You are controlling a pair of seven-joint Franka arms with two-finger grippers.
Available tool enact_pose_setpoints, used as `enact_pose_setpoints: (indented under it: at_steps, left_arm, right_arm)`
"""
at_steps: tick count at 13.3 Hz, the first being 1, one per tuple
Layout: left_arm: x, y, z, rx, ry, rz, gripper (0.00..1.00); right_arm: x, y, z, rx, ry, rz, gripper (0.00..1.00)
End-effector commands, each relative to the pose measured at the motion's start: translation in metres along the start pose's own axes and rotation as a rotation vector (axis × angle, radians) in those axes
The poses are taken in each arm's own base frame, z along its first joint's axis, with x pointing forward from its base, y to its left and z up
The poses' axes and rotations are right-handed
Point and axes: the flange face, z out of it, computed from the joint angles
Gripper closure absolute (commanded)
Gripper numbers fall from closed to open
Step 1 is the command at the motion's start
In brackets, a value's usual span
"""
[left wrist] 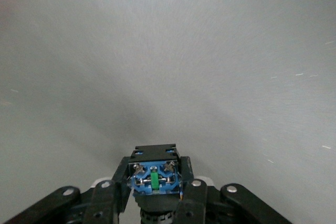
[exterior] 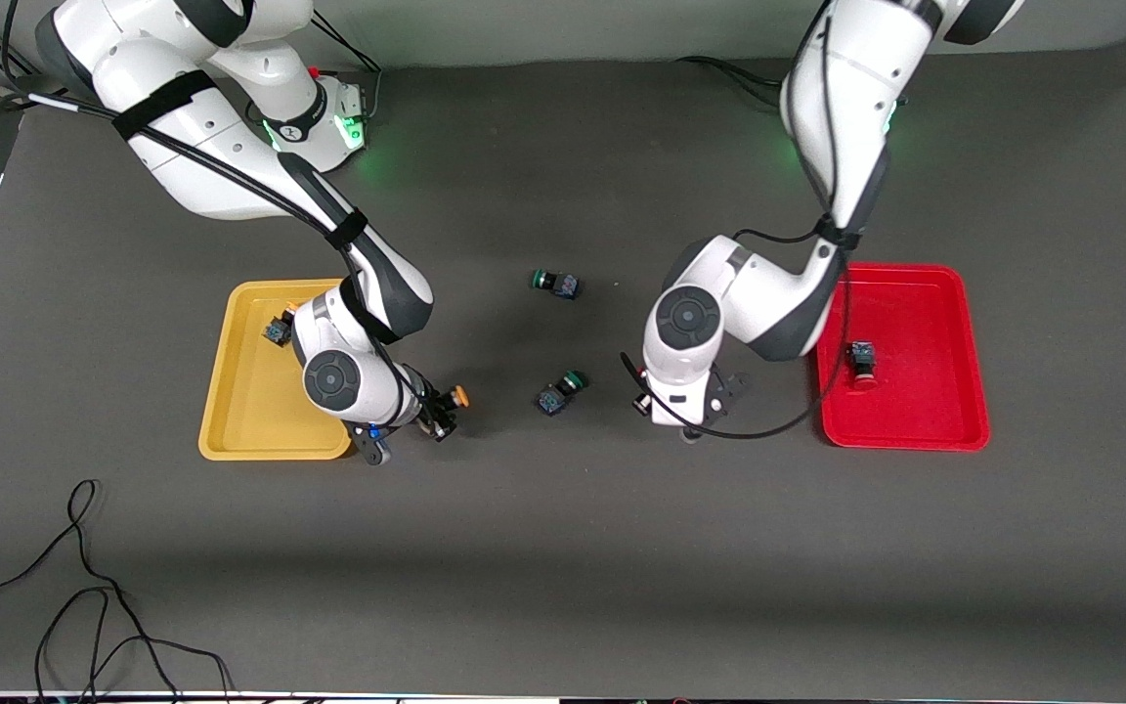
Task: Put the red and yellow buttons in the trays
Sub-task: 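Place the orange button in the yellow tray while the left gripper places red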
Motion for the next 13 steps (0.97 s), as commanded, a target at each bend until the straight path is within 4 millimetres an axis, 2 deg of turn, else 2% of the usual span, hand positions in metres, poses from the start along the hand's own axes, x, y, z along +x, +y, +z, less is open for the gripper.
enact_pose_setpoints:
  at_steps: [1, 2, 3, 4, 6, 8, 10, 11, 12, 13]
  left_arm:
    - [0.019, -0.014, -0.087, 0.005, -0.088, 0.143, 1.00]
    - [0.023, -0.032, -0.127, -0.007, -0.120, 0.234, 1.00]
    - [0.033, -0.055, -0.155, 0.008, -0.149, 0.347, 1.00]
    - [0.056, -0.083, -0.169, 0.037, -0.184, 0.430, 1.00]
    - [0.101, -0.146, -0.177, 0.053, -0.219, 0.587, 1.00]
    - [0.160, -0.227, -0.178, 0.064, -0.221, 0.680, 1.00]
    - [0.210, -0.283, -0.152, 0.119, -0.209, 0.768, 1.00]
    - [0.227, -0.298, -0.129, 0.128, -0.188, 0.782, 1.00]
    - [0.235, -0.311, -0.100, 0.126, -0.155, 0.794, 1.00]
    - [0.238, -0.323, -0.063, 0.124, -0.126, 0.814, 1.00]
  right_arm:
    - [-0.004, 0.000, -0.010, 0.013, 0.027, 0.009, 0.68]
    - [-0.005, 0.000, -0.015, 0.012, 0.029, 0.002, 0.69]
    - [-0.004, 0.001, -0.029, 0.003, 0.036, -0.006, 0.70]
    - [-0.003, 0.002, -0.047, -0.002, 0.043, -0.016, 0.70]
    - [-0.006, 0.009, -0.089, -0.020, 0.062, -0.087, 0.70]
    - [-0.005, 0.024, -0.138, -0.043, 0.076, -0.184, 0.70]
    - [-0.002, 0.039, -0.181, -0.050, 0.096, -0.230, 0.70]
    - [0.002, 0.049, -0.199, -0.057, 0.104, -0.253, 0.70]
    - [0.015, 0.060, -0.214, -0.071, 0.104, -0.285, 0.70]
    - [0.030, 0.072, -0.228, -0.071, 0.080, -0.314, 0.70]
